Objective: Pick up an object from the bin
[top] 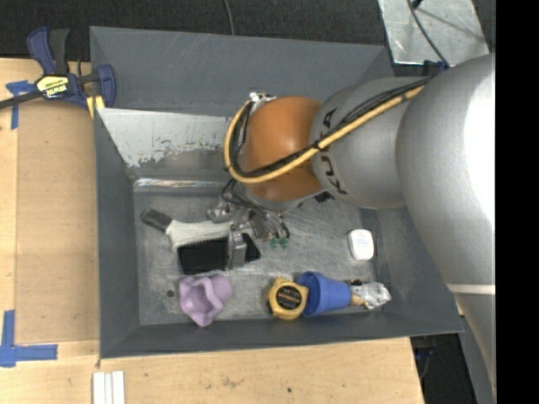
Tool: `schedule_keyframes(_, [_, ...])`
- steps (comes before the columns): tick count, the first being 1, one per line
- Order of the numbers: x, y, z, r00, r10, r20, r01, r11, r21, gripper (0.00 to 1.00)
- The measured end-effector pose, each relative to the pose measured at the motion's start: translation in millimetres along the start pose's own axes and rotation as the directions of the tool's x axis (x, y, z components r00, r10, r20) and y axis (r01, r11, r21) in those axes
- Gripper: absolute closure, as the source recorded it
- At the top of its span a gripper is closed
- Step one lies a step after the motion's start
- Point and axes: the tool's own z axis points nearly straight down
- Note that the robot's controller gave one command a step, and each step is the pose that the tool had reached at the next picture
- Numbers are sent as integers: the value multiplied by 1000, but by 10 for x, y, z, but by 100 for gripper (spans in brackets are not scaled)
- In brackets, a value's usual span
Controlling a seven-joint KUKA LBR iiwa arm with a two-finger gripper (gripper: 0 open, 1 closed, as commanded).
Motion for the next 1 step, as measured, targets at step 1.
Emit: schedule_keyframes(1, [-57,4,-1265,996,-88,-21,88,996,-1,100])
